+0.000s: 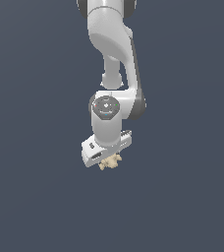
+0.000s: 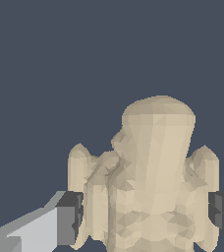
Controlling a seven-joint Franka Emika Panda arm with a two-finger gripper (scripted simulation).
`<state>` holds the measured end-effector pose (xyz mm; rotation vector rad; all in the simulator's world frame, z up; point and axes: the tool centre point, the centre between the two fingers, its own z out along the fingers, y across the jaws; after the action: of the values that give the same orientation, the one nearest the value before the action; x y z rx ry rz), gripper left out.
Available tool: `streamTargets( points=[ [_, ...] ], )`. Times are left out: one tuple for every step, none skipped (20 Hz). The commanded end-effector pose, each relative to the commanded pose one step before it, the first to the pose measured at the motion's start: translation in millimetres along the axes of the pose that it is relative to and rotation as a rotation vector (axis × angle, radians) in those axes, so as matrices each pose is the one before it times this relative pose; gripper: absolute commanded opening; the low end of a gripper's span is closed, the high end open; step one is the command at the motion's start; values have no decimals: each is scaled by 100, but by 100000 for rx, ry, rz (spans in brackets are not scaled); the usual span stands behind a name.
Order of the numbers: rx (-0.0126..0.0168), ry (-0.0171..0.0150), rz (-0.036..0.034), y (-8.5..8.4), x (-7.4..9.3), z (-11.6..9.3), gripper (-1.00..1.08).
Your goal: Pick up the object and move it to a goal position.
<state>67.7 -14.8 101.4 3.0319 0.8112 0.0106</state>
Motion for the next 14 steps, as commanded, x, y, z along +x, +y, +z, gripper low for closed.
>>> streamTargets(
  points=[
    [-71,40,-31,-1015,-694,-1847,-100],
    [0,0,0,-415,-294,-760,-100],
    [-5,-69,-5,-422,-286,-730,-100],
    [0,0,0,-422,-298,-775,-100],
    [0,0,0,-425,-301,-782,-100],
    [-5,-69,-5,-432,-291,-752,-100],
    [0,0,0,-432,-305,-796,-100],
    [0,0,0,-435,-307,-803,-100],
    [-3,-69,-5,-442,-295,-773,-100],
    [0,0,0,-442,-311,-818,-100],
    [0,0,0,-446,-313,-825,-100],
    [3,-69,-6,-452,-300,-794,-100],
    [0,0,0,-454,-317,-841,-100],
    [0,0,0,-458,-319,-850,-100]
  ],
)
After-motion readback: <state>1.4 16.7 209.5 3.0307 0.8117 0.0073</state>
